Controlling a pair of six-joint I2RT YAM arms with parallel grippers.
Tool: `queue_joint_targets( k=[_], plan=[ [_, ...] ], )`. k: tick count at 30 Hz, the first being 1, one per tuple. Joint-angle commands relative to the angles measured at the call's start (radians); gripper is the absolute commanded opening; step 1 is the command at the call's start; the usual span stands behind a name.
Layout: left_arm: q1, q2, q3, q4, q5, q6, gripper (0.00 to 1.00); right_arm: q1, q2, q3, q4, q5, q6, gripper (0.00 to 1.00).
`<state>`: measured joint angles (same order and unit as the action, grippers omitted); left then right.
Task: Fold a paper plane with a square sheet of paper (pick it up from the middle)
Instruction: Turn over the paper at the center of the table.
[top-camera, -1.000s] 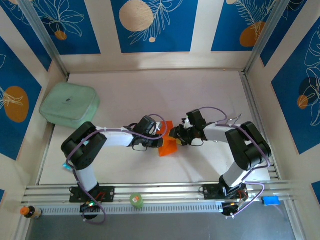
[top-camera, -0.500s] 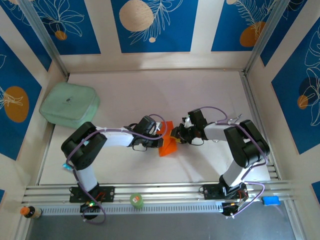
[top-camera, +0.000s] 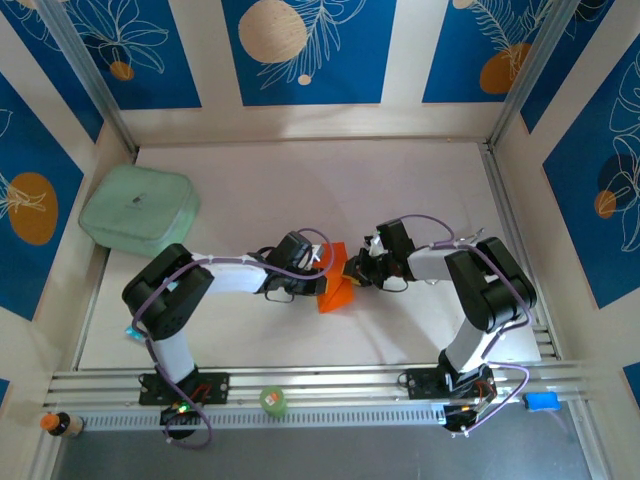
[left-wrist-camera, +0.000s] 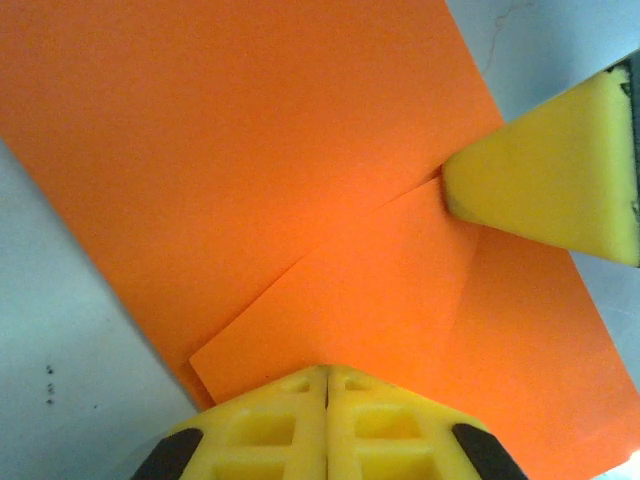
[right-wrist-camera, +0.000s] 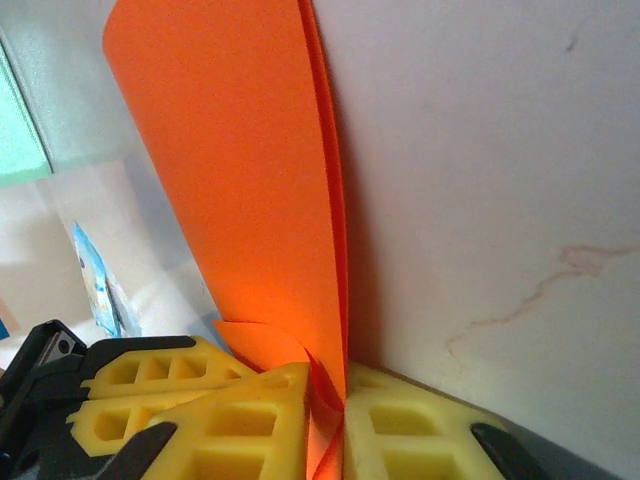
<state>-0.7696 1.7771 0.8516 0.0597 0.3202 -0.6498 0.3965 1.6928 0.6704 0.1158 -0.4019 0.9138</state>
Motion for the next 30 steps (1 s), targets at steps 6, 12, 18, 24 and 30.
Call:
queue_joint_targets(
  k=[6,12,18,24,30],
  plan=[
    [0.008,-0.110,-0.025,0.000,-0.002,-0.044,0.20,0.004,-0.101,-0.013,-0.037,0.003,-0.059,0.05],
    [0.008,-0.253,-0.046,-0.062,-0.118,0.001,0.29,0.037,-0.216,0.058,-0.245,0.149,-0.161,0.05],
    [0.011,-0.429,-0.126,-0.050,-0.272,0.002,0.41,0.109,-0.288,0.196,-0.523,0.408,-0.272,0.05],
    [0.013,-0.535,-0.121,-0.117,-0.346,0.067,0.51,0.218,-0.270,0.347,-0.721,0.715,-0.344,0.05],
    [0.021,-0.633,-0.166,-0.146,-0.463,0.072,0.65,0.311,-0.208,0.465,-0.886,1.054,-0.351,0.04]
  ],
)
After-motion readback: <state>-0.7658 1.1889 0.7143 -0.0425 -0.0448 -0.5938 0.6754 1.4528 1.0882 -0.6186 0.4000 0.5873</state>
